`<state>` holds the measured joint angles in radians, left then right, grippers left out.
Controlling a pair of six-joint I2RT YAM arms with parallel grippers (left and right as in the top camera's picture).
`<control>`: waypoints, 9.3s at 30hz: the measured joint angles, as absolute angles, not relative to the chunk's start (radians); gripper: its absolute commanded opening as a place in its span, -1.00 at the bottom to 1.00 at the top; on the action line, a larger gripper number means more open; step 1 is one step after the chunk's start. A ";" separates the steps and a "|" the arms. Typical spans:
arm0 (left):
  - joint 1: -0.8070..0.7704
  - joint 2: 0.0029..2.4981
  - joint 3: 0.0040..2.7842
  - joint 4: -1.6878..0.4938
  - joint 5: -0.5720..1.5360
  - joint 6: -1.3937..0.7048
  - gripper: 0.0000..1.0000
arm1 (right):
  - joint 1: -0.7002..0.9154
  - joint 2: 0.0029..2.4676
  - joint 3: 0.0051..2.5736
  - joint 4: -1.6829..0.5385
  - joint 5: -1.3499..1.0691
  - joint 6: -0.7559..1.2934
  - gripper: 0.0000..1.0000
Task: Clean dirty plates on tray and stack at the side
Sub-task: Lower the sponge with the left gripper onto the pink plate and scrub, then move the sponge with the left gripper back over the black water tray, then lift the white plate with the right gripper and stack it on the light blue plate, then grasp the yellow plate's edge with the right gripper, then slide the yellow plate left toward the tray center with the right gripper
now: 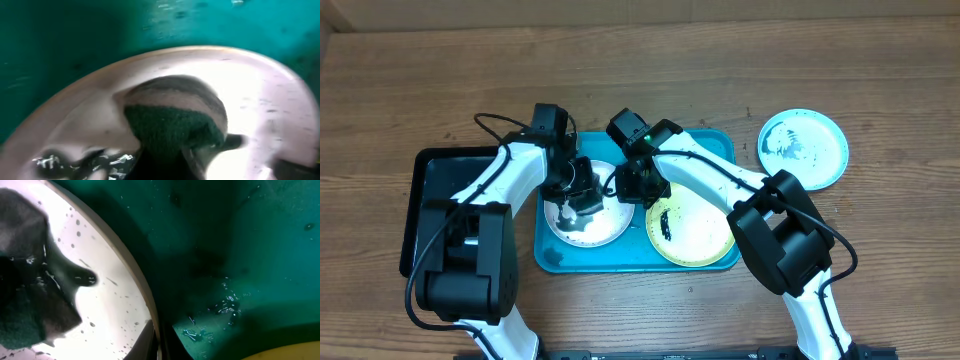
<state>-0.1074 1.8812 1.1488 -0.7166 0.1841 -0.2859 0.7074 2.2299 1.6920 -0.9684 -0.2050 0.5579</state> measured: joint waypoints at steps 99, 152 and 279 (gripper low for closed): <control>0.399 1.736 1.520 -1.180 0.540 -0.266 -0.92 | 1.128 2.062 1.936 -1.328 1.318 0.225 -0.93; 0.399 1.736 1.520 -1.170 0.546 -0.206 -0.91 | -0.318 2.061 1.737 -1.420 -0.125 0.314 -0.84; 0.203 1.736 1.520 -1.155 0.546 -0.157 -0.91 | 0.480 1.952 1.267 -0.948 -0.167 0.443 -0.58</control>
<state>0.2031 1.7355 1.5200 -1.1545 0.5465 -0.1566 0.4805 1.9518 1.2675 -0.9482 -0.1669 0.4431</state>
